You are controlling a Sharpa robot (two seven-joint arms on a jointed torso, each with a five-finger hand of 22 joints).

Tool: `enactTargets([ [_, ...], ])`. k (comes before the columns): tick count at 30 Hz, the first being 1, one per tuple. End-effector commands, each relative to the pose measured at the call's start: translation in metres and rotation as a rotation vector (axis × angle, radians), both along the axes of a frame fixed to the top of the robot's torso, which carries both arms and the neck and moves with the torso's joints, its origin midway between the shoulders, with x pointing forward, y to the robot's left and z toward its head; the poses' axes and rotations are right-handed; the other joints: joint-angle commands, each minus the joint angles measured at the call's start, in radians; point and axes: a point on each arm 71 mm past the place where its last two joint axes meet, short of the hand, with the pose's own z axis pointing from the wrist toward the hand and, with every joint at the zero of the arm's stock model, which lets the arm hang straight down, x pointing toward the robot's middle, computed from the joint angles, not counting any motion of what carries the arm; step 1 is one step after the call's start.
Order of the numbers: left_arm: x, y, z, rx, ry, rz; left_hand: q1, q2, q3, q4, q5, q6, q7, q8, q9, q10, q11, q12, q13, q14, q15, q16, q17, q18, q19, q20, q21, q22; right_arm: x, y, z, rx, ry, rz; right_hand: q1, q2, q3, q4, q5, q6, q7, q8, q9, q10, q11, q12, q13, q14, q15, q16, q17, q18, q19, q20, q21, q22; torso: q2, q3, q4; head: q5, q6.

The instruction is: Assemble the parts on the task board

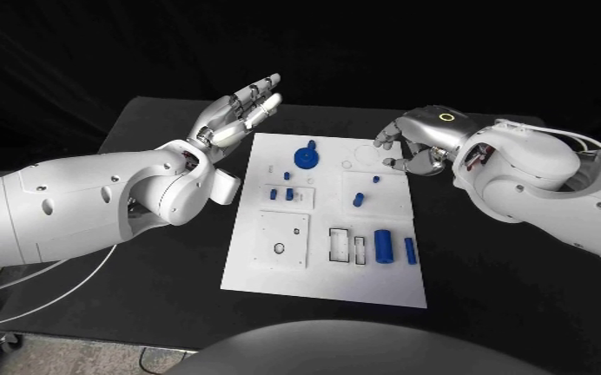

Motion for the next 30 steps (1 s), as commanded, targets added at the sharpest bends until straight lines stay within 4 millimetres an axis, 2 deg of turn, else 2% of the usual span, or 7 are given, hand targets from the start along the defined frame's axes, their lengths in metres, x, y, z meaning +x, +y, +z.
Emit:
enactTargets([
  [1,-0.002,-0.003,0.002,-0.028,-0.026,-0.028,0.018,0.005,0.0,-0.003,0.014,0.002,0.008,-0.004,-0.005,0.002,0.012,0.011,-0.007,-0.002,0.01,-0.004,-0.001,0.015,0.001,0.01,-0.003,-0.005,0.0,0.001,-0.008,-0.038,0.001,0.019,0.0,-0.005,-0.004,-0.004,-0.006,0.004,-0.001,-0.005,-0.003,0.012,0.0,-0.005,-0.008,0.006,0.002,0.008,0.003,-0.004,0.009,-0.001,0.008,0.003,0.0,0.0006,-0.0009,-0.003,0.0],
  [4,-0.003,-0.003,0.002,-0.021,-0.027,-0.034,0.032,0.013,-0.006,-0.003,0.037,0.011,0.013,-0.002,-0.009,0.002,0.019,0.02,-0.014,-0.002,0.013,-0.004,-0.001,0.016,0.003,0.017,-0.003,-0.009,0.001,0.001,-0.016,-0.038,0.014,0.014,-0.002,-0.001,-0.006,-0.005,-0.007,0.027,-0.027,0.004,-0.003,0.021,0.001,-0.011,-0.029,0.007,0.004,0.025,0.019,-0.007,0.013,0.0,0.024,0.014,0.001,0.0011,-0.0015,-0.005,0.0],
  [11,-0.003,-0.002,0.001,-0.006,-0.029,-0.047,0.078,0.028,-0.02,-0.003,0.087,0.047,0.035,0.004,-0.016,0.007,0.042,0.055,-0.028,0.007,0.016,0.0,0.003,0.015,0.012,0.046,0.0,-0.012,0.006,0.002,-0.033,-0.053,0.045,0.004,-0.003,0.0,-0.007,-0.007,-0.004,0.027,-0.032,0.003,-0.004,0.033,0.001,-0.01,-0.038,0.01,0.004,0.044,0.036,-0.01,0.017,0.001,0.044,0.023,0.0,0.0002,0.0002,-0.008,0.0],
  [14,-0.004,-0.002,0.001,-0.004,-0.03,-0.054,0.084,0.03,-0.027,-0.003,0.094,0.051,0.034,0.004,-0.018,0.009,0.047,0.065,-0.032,0.012,0.021,0.002,0.005,0.016,0.016,0.052,0.001,-0.01,0.007,0.003,-0.038,-0.059,0.055,0.001,-0.005,0.0,-0.009,-0.006,-0.006,0.022,-0.031,-0.001,-0.006,0.039,0.0,-0.01,-0.043,0.009,0.004,0.045,0.037,-0.01,0.017,0.001,0.046,0.025,0.0,0.0002,0.0009,-0.008,0.0],
  [17,-0.004,-0.003,0.0,-0.005,-0.032,-0.061,0.091,0.033,-0.034,-0.004,0.103,0.058,0.035,0.005,-0.02,0.011,0.048,0.074,-0.037,0.019,0.025,0.004,0.007,0.017,0.022,0.056,0.004,-0.001,0.009,0.003,-0.044,-0.061,0.062,-0.001,-0.007,0.002,-0.007,-0.005,-0.009,0.014,-0.019,-0.009,-0.013,0.049,0.0,-0.014,-0.058,0.008,0.006,0.048,0.038,-0.01,0.018,0.003,0.046,0.03,0.0,-0.0006,0.0,-0.008,0.0],
  [26,-0.005,-0.003,-0.002,-0.003,-0.024,-0.068,0.12,0.052,-0.047,-0.005,0.13,0.07,0.036,0.008,-0.022,0.015,0.053,0.097,-0.047,0.037,0.035,0.011,0.012,0.017,0.043,0.06,0.011,0.018,0.014,0.003,-0.057,-0.061,0.071,-0.007,-0.007,0.003,-0.007,-0.007,-0.022,0.037,-0.013,-0.002,-0.016,0.061,-0.001,-0.023,-0.079,0.004,0.008,0.048,0.037,-0.009,0.015,0.004,0.041,0.034,-0.001,-0.0006,0.0008,-0.009,0.0],
  [30,-0.005,-0.003,-0.002,0.0,-0.027,-0.076,0.15,0.054,-0.054,-0.006,0.139,0.078,0.04,0.01,-0.021,0.016,0.054,0.106,-0.048,0.05,0.044,0.017,0.015,0.018,0.065,0.063,0.02,0.046,0.016,0.004,-0.06,-0.065,0.074,-0.01,-0.005,0.001,-0.009,-0.01,-0.026,0.045,-0.018,0.001,-0.015,0.066,-0.003,-0.024,-0.086,-0.002,0.004,0.042,0.031,-0.007,0.011,0.003,0.03,0.034,-0.001,-0.0006,0.0006,-0.006,0.0],
])
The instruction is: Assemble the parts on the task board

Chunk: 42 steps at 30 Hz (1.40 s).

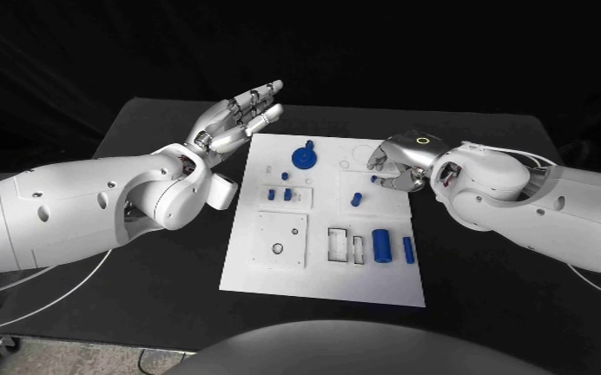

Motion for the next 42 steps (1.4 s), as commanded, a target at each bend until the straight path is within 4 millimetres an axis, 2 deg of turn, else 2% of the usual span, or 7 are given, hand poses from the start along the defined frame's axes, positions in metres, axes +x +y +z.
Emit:
enactTargets([
  [1,-0.002,-0.002,0.001,-0.002,-0.02,-0.041,0.018,0.003,-0.008,-0.001,0.004,0.013,-0.001,0.006,0.0,0.004,0.005,0.008,-0.001,0.013,-0.001,0.006,0.002,0.018,0.018,0.001,0.01,0.019,0.002,0.001,-0.002,-0.007,-0.01,0.01,-0.005,0.001,-0.002,-0.003,-0.006,0.005,-0.006,0.0,0.0,0.01,-0.001,-0.005,-0.003,-0.007,0.0,-0.005,-0.006,-0.006,-0.003,-0.003,-0.011,0.0,-0.001,0.0,0.0003,0.003,0.0],
  [16,-0.001,-0.001,-0.001,0.017,-0.022,-0.05,0.03,0.008,-0.017,0.0,0.009,0.014,-0.002,0.007,-0.001,0.008,0.01,0.02,-0.001,0.025,0.003,0.011,0.004,0.017,0.037,0.003,0.019,0.034,0.008,0.002,-0.012,-0.006,-0.012,0.006,0.013,0.014,-0.004,-0.026,0.018,0.06,-0.022,0.035,0.029,0.053,-0.014,0.02,-0.012,-0.015,-0.008,-0.001,-0.002,-0.006,-0.01,-0.01,-0.014,0.012,0.0,0.0,-0.0004,0.009,0.0],
  [28,-0.001,-0.001,-0.003,0.022,-0.008,-0.054,0.051,0.017,-0.023,-0.003,0.028,0.031,0.01,0.011,0.002,0.011,0.015,0.03,0.0,0.036,0.013,0.015,0.006,0.015,0.055,0.005,0.026,0.046,0.009,0.004,-0.02,0.004,-0.004,0.012,0.018,0.024,-0.011,-0.042,0.028,0.077,-0.019,0.055,0.057,0.091,-0.025,0.048,-0.008,-0.017,-0.01,-0.005,-0.008,-0.007,-0.009,-0.013,-0.016,0.02,-0.001,-0.0001,-0.0011,0.009,0.0],
  [36,-0.001,-0.002,-0.004,0.025,0.003,-0.061,0.084,0.027,-0.034,-0.004,0.055,0.12,0.038,0.041,0.012,0.024,0.02,0.05,0.002,0.054,0.022,0.022,0.008,0.012,0.088,0.006,0.041,0.064,0.009,0.003,-0.022,0.005,0.0,0.011,0.022,0.029,-0.013,-0.051,0.034,0.091,-0.018,0.069,0.073,0.112,-0.029,0.059,-0.007,-0.024,-0.002,-0.025,-0.028,-0.007,-0.014,-0.009,-0.033,0.02,-0.001,-0.0001,-0.0006,0.009,0.0],
  [42,0.0,-0.002,-0.005,0.028,0.007,-0.061,0.103,0.031,-0.036,-0.007,0.074,0.138,0.045,0.053,0.013,0.031,0.026,0.058,0.003,0.063,0.025,0.024,0.01,0.01,0.103,0.007,0.047,0.07,0.008,0.003,-0.021,0.019,-0.011,0.014,0.036,0.035,-0.008,-0.067,0.051,0.116,-0.015,0.087,0.092,0.133,-0.033,0.064,-0.01,-0.027,-0.001,-0.033,-0.035,-0.005,-0.017,-0.007,-0.038,0.023,-0.001,-0.0001,-0.0005,0.009,0.0],
])
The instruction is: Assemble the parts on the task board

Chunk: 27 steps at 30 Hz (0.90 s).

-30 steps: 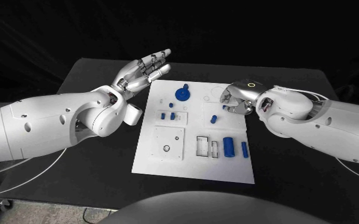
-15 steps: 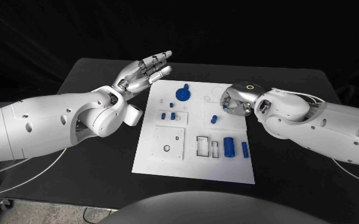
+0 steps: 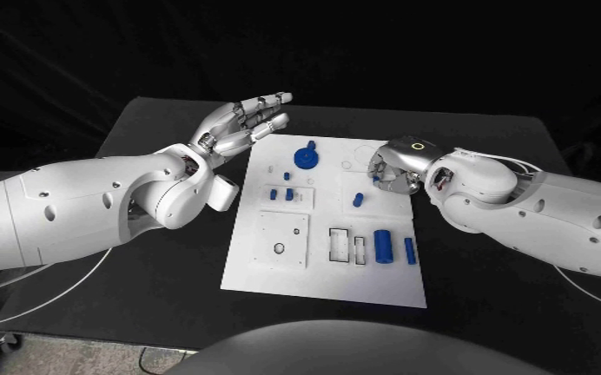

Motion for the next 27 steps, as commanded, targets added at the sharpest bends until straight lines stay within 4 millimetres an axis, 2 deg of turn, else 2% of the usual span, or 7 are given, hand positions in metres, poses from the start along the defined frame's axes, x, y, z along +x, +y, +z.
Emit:
enactTargets([
  [1,-0.001,-0.003,0.0,-0.002,0.003,-0.028,0.013,-0.003,-0.005,0.0,0.007,0.009,0.003,0.008,0.001,0.009,0.003,0.005,0.001,0.009,0.002,0.005,0.002,0.009,0.011,-0.002,0.005,0.002,0.0,0.0,0.0,0.012,-0.016,0.006,0.013,0.012,0.001,-0.011,0.007,0.011,0.002,0.009,0.009,0.01,-0.002,0.005,0.0,-0.007,0.0,-0.006,-0.002,-0.005,-0.01,0.0,-0.006,0.002,0.0,-0.0001,0.0004,0.001,0.0],
  [15,0.0,-0.001,-0.002,0.008,0.016,-0.024,0.02,0.0,-0.007,0.001,0.016,0.006,0.005,0.01,0.0,0.012,0.007,0.008,0.002,0.014,0.003,0.007,0.002,0.008,0.019,-0.001,0.009,0.006,-0.002,-0.003,0.007,0.057,-0.053,0.002,0.02,0.018,0.003,-0.02,0.008,0.02,0.006,0.017,0.019,0.015,-0.001,0.003,-0.004,-0.011,0.001,-0.011,-0.007,-0.005,-0.013,0.001,-0.008,0.006,0.0,-0.0004,0.0,0.01,0.0],
  [27,0.003,-0.002,-0.004,0.015,0.022,-0.021,0.019,0.001,-0.008,0.003,0.016,0.003,0.007,0.01,0.0,0.012,0.008,0.009,0.002,0.015,0.004,0.007,0.002,0.008,0.021,-0.001,0.01,0.006,-0.005,-0.005,0.043,0.083,-0.081,-0.004,0.019,0.02,0.001,-0.021,0.002,0.023,0.008,0.022,0.027,0.023,0.0,0.003,-0.006,-0.015,0.003,-0.018,-0.013,-0.005,-0.016,0.002,-0.01,0.009,-0.002,-0.0011,0.0002,0.012,0.0],
])
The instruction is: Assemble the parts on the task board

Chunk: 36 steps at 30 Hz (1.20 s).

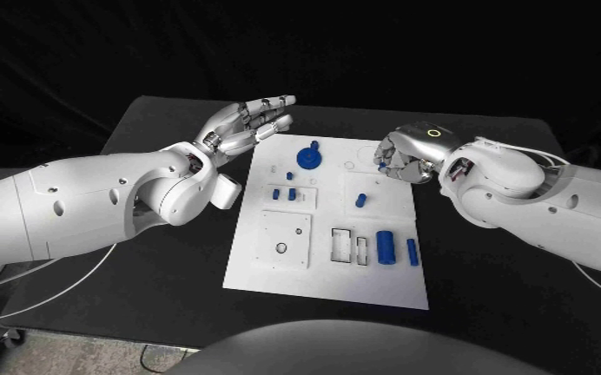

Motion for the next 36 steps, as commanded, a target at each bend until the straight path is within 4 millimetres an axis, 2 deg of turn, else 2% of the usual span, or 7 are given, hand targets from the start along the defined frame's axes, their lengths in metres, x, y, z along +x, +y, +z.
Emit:
enactTargets([
  [1,0.0,-0.003,0.0,-0.002,0.002,-0.027,0.009,-0.002,-0.005,0.0,0.007,0.0,0.004,0.006,0.0,0.005,0.001,0.002,0.001,0.004,0.0,0.004,0.001,0.008,0.007,-0.001,0.006,0.001,-0.003,-0.001,0.011,0.024,0.002,-0.019,0.002,0.004,-0.001,-0.007,0.001,0.007,0.0,0.004,0.002,0.011,-0.001,0.003,-0.001,-0.008,0.003,-0.007,-0.003,-0.005,-0.009,0.002,-0.005,0.007,-0.001,-0.0007,0.0,0.0,0.0],
  [4,0.0,-0.004,-0.001,-0.001,0.004,-0.029,0.009,-0.002,-0.005,0.0,0.007,0.0,0.004,0.006,0.0,0.005,0.001,0.002,0.001,0.004,0.0,0.004,0.001,0.008,0.007,-0.001,0.006,0.001,-0.01,0.002,0.019,0.04,0.01,-0.01,0.002,0.004,-0.002,-0.007,-0.001,0.005,0.001,0.004,0.003,0.011,0.0,0.002,-0.001,-0.009,0.004,-0.008,-0.003,-0.006,-0.01,0.002,-0.005,0.007,-0.002,-0.0012,-0.0001,0.0,0.0],
  [8,0.001,-0.005,-0.001,0.0,0.007,-0.03,0.009,-0.001,-0.006,0.001,0.007,-0.001,0.006,0.006,0.0,0.006,0.002,0.002,0.001,0.005,0.0,0.004,0.001,0.008,0.008,-0.001,0.006,0.001,-0.021,0.013,0.025,0.051,0.03,0.026,0.002,0.004,-0.002,-0.008,-0.004,-0.001,0.004,0.001,0.004,0.01,0.002,0.0,-0.004,-0.01,0.005,-0.008,-0.003,-0.006,-0.011,0.003,-0.005,0.009,-0.001,0.0004,-0.0001,0.003,0.0],
  [12,0.001,-0.006,-0.003,0.001,0.011,-0.033,0.01,0.0,-0.006,0.001,0.007,-0.001,0.007,0.006,0.0,0.007,0.003,0.004,0.001,0.005,-0.001,0.004,0.001,0.007,0.008,-0.001,0.007,0.001,-0.034,0.031,0.027,0.047,0.064,0.081,0.0,0.005,-0.001,-0.007,-0.007,-0.015,0.008,-0.008,0.004,0.009,0.005,-0.005,-0.008,-0.011,0.008,-0.006,-0.001,-0.006,-0.014,0.005,-0.007,0.012,0.0,0.0011,0.001,0.009,0.0],
  [18,0.001,-0.009,-0.004,0.001,0.015,-0.037,0.009,0.004,-0.008,0.003,0.007,0.006,0.013,0.01,0.001,0.01,0.008,0.009,0.002,0.005,-0.002,0.004,0.001,0.006,0.009,-0.002,0.007,-0.003,-0.049,0.065,0.027,0.036,0.097,0.169,0.001,0.007,0.002,-0.008,-0.009,-0.025,0.01,-0.015,0.003,0.009,0.007,-0.009,-0.012,-0.012,0.009,-0.007,-0.001,-0.006,-0.015,0.007,-0.009,0.014,-0.001,-0.0007,0.0016,0.018,0.0],
  [29,0.001,-0.009,-0.007,0.0,0.022,-0.032,0.005,0.012,-0.01,0.005,0.007,0.01,0.016,0.014,0.001,0.011,0.011,0.009,0.002,0.002,-0.006,0.002,0.0,0.005,0.005,-0.002,0.005,-0.012,-0.064,0.114,0.018,0.026,0.089,0.292,0.004,0.008,0.004,-0.011,-0.009,-0.029,0.011,-0.019,0.002,0.014,0.006,-0.008,-0.013,-0.011,0.009,-0.002,0.003,-0.006,-0.015,0.007,-0.003,0.018,0.001,-0.0005,0.0007,0.072,0.0],
  [36,-0.002,-0.008,-0.01,-0.028,0.053,-0.015,0.002,0.02,-0.012,0.005,0.007,0.013,0.02,0.017,0.001,0.012,0.014,0.01,0.002,-0.002,-0.009,0.0,0.0,0.003,0.0,-0.002,0.001,-0.023,-0.064,0.133,0.0,0.009,0.102,0.317,0.013,0.004,0.008,-0.02,-0.01,-0.031,0.013,-0.022,0.002,0.016,0.007,-0.01,-0.015,-0.018,0.009,-0.012,-0.007,-0.005,-0.02,0.008,-0.012,0.02,0.001,-0.001,0.0018,0.087,0.0],
])
